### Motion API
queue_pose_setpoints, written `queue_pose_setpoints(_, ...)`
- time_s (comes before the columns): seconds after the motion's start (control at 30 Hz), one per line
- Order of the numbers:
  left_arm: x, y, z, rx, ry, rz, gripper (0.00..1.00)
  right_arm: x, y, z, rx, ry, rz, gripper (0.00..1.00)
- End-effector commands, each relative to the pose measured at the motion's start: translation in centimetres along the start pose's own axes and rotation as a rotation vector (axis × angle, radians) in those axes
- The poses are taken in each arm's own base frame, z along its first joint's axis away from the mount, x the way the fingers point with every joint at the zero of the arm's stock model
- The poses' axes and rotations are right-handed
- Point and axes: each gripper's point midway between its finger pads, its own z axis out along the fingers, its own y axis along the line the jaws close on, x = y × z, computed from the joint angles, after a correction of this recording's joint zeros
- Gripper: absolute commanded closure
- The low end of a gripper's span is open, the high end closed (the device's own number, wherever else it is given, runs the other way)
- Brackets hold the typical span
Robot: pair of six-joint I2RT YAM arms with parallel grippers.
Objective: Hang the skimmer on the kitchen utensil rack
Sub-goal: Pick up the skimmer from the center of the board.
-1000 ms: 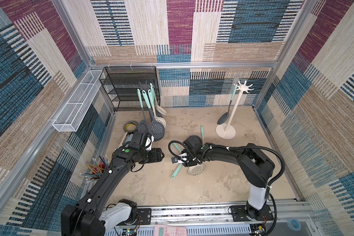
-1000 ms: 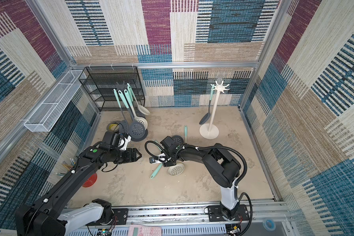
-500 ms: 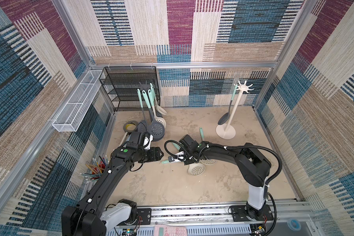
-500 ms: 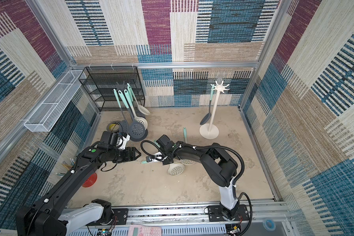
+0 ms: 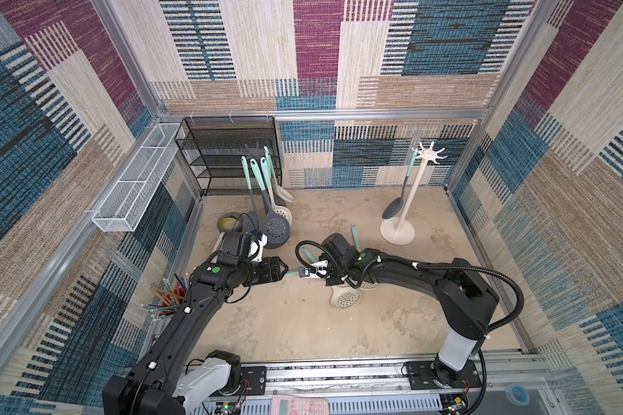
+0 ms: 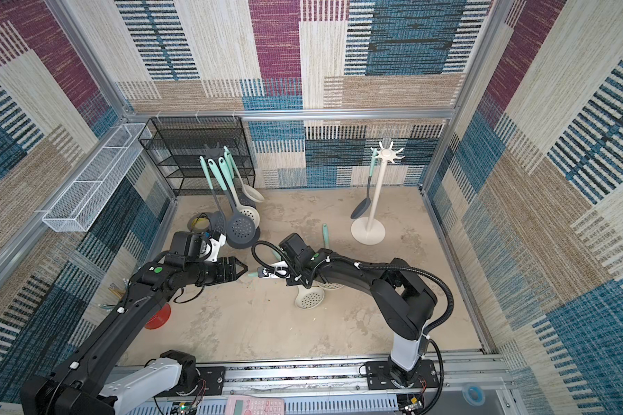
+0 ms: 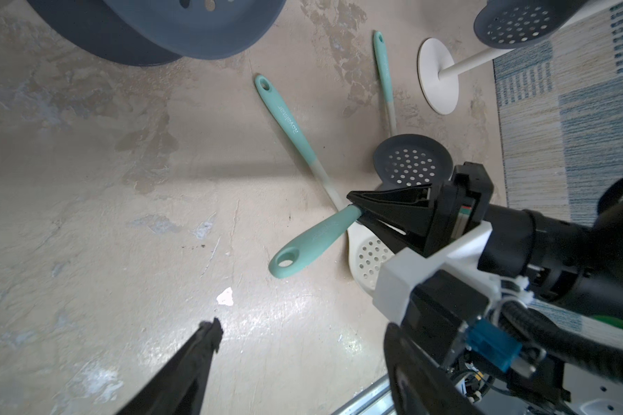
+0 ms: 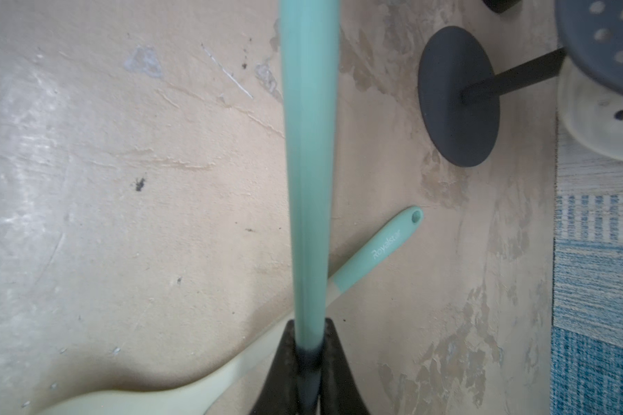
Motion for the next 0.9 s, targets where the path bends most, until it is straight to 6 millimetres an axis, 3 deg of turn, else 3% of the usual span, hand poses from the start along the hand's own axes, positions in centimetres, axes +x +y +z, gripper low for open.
queue_pose_setpoints(0.0, -0.5, -1.4, -0.3, 0.077, -0.028, -0.064, 0.26, -1.6, -1.4, -0.9, 0.073, -0.079, 0.050, 0.89)
queue_pose_setpoints(0.4, -0.8, -2.8, 1.2, 0.234, -0.029, -0.390, 0.33, -1.5, -5.2, -3.6, 0.389, -0.100, 0.108, 0.91)
queue_pose_setpoints(0.87, -3.1, -2.8, 2.2, 0.334, -0.133, -0.628, 0.37, -2.6, -6.0, -4.5, 0.619, -0.087, 0.056, 0.91)
